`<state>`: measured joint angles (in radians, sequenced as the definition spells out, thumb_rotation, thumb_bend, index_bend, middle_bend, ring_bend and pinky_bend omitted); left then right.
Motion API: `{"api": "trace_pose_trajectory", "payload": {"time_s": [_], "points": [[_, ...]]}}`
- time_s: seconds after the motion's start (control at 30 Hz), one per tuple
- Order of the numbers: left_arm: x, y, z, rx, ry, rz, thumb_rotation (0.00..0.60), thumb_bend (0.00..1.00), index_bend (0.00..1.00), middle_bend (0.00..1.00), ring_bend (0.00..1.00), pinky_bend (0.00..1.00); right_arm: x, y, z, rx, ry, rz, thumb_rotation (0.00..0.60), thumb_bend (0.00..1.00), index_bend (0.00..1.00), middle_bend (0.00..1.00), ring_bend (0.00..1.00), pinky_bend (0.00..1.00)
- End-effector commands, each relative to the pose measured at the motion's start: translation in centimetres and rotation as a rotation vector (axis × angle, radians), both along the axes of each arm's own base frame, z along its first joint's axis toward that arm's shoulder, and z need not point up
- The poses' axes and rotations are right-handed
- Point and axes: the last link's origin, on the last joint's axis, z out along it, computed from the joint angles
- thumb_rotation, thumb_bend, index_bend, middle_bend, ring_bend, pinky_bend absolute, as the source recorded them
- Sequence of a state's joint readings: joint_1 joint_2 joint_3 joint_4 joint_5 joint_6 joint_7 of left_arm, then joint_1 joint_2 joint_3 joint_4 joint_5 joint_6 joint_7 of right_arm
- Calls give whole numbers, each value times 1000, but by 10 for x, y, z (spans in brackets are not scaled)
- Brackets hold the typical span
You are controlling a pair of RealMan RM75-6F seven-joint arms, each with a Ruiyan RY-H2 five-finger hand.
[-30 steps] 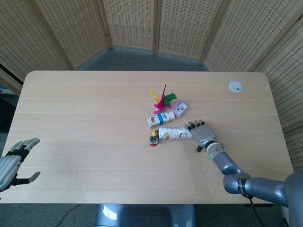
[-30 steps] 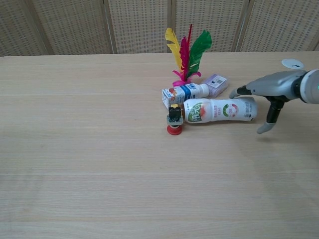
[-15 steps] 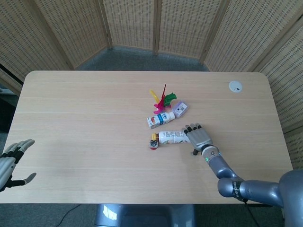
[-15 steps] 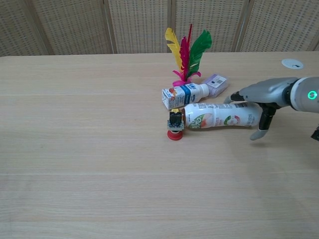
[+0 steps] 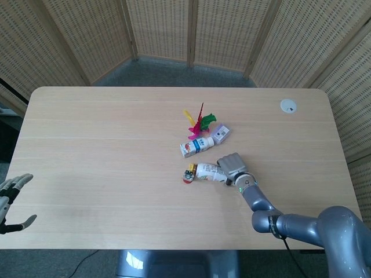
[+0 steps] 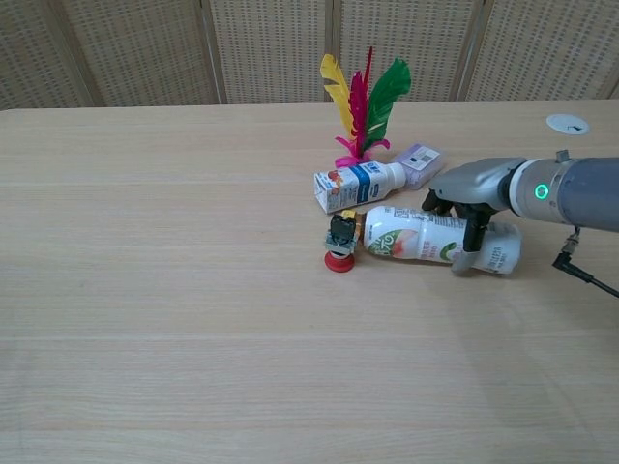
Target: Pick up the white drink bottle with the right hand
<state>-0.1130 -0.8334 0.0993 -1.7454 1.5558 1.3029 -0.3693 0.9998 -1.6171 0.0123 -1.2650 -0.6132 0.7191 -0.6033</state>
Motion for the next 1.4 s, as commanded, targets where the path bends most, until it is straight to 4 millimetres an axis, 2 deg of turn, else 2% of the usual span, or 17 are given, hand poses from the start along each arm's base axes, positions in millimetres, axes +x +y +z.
{"api": "trace_pose_trajectory", "payload": {"time_s": [0.03,0.3,0.5,0.7,0.93,1.13,1.4], "points": [[-1,0,1,3,2,3,600,328,0,0,0,0,-3,-1,4,-20,-10,-2,600,194,876,1000,938,740],[3,1,-3,-12,-2,-5,600,328,0,0,0,0,-4,-6,37,-104,-65,1,600,194,891,1000,966,764],[5,1,-4,-12,1,-5,600,326,0,0,0,0,-1,-6,85,-192,-105,16,600,193,888,1000,966,764],[11,-1,-7,-22,0,-16,600,326,0,0,0,0,17,-7,130,-259,-158,55,600,193,888,1000,967,764],[18,-2,-2,-4,6,-34,600,329,0,0,0,0,55,-10,172,-325,-265,134,600,193,886,1000,966,764],[17,-4,-2,-1,4,-23,600,327,0,0,0,0,77,-10,194,-358,-307,185,600,193,887,1000,967,763],[17,-1,-4,-5,3,-29,600,327,0,0,0,0,77,-6,201,-369,-282,182,600,192,887,1000,967,764]]}}
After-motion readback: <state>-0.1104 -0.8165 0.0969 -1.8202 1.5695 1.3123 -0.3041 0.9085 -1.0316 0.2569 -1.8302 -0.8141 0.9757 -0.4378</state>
